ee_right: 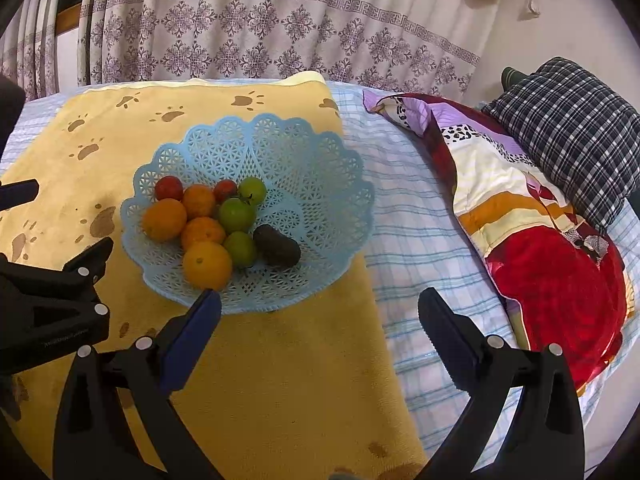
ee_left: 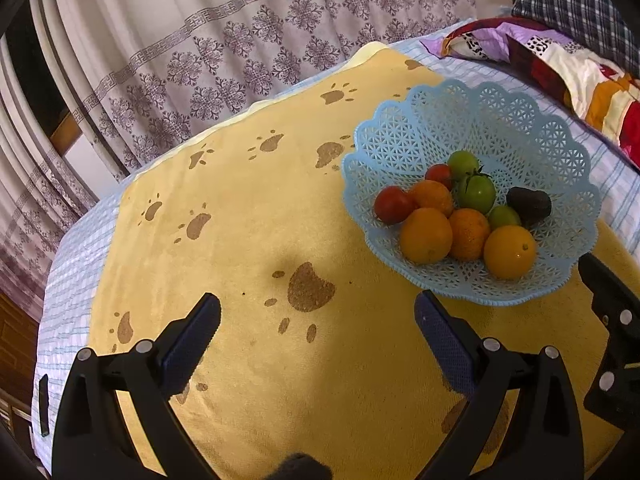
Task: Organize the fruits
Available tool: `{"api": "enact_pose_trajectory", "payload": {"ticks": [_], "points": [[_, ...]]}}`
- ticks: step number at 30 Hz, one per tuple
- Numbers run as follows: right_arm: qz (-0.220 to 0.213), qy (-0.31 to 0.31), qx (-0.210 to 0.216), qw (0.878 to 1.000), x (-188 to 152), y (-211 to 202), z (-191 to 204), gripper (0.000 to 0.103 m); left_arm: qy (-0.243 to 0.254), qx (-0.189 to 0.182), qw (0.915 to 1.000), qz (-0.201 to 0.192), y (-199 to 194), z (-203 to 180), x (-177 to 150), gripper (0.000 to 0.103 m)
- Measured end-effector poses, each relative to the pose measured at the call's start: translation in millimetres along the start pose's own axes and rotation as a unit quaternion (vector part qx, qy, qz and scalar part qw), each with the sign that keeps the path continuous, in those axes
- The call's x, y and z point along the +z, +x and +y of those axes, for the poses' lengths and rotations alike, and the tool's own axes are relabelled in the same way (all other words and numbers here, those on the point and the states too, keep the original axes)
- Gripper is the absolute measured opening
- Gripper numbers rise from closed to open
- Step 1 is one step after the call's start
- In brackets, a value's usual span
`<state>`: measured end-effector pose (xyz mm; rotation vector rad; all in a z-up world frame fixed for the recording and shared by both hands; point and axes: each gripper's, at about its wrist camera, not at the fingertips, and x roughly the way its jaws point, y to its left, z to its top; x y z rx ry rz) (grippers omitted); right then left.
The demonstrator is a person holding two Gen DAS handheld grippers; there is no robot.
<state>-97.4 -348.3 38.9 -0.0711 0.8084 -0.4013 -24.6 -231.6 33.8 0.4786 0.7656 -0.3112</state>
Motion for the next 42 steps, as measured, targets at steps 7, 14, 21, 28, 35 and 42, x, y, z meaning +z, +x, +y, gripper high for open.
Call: {"api": "enact_pose_trajectory", "payload": {"ticks": [7,14,21,28,35,42], "points": [[0.002,0.002,0.000,1.000,-1,2,0,0.100,0.005,-0.002,1.0000,-0.002,1,-3,4,0.097],[0.002,0.002,0.000,1.000,-1,2,0,0.100,0.011,-0.003,0.9999,-0.004,0,-6,7,0.097],[0.001,0.003,0.000,1.000,0,2,-2,0.100,0.012,-0.003,0.9999,-0.003,1,-7,8,0.097],[0.001,0.002,-0.001,1.000,0,2,-1,0.100,0.012,-0.003,0.9999,-0.002,1,-7,8,0.097],[0.001,0.003,0.000,1.000,0,2,-2,0.100,0.015,-0.009,0.9998,-0.006,0,-7,6,0.097],[0.001,0.002,0.000,1.000,0,1,-1,0.100,-0.008,-0.010,0.9999,0.006,1,6,-1,0.097]]}}
